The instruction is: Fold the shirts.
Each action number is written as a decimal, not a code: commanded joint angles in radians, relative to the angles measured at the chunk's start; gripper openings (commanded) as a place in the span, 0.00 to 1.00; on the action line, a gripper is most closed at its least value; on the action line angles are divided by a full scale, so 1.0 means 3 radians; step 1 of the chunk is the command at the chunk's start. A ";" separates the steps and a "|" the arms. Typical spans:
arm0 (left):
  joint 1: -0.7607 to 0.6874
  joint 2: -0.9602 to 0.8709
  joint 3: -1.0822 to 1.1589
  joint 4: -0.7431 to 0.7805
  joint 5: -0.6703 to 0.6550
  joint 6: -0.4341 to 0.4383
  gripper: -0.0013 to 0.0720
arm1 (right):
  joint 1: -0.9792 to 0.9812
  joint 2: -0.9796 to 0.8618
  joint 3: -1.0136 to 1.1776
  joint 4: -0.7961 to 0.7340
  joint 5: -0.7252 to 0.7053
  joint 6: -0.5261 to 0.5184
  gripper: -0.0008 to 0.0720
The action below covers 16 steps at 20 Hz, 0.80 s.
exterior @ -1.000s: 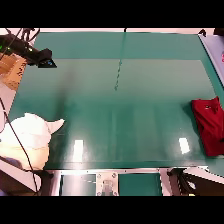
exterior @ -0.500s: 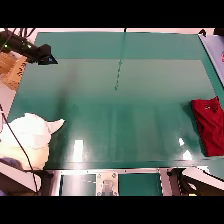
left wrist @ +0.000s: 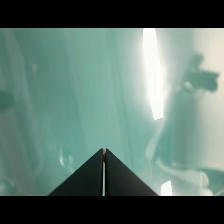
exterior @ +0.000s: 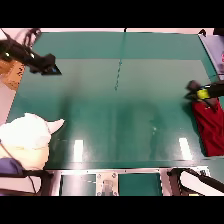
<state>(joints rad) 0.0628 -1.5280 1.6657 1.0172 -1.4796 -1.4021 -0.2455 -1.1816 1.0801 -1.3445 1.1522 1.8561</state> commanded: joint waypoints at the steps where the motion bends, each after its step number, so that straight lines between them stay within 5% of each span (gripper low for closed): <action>1: -0.0223 0.0534 -0.1090 0.0122 0.0477 -0.0011 0.04 | 0.0874 -0.0006 -0.0407 0.0130 -0.0464 -0.0060 0.03; 5: -0.0359 0.0823 -0.1818 0.0108 0.0805 -0.0046 0.04 | 0.1142 -0.0006 -0.0467 0.0206 -0.0614 -0.0088 0.03; 16: -0.0359 0.0823 -0.1858 0.0100 0.0896 -0.0039 0.04 | 0.1133 -0.0006 -0.0468 0.0233 -0.0612 -0.0132 0.03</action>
<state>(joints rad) -0.0441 -1.2831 1.1133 1.0481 -1.2041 -1.4155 0.0925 -1.1828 0.9405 -1.2774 0.9710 1.8175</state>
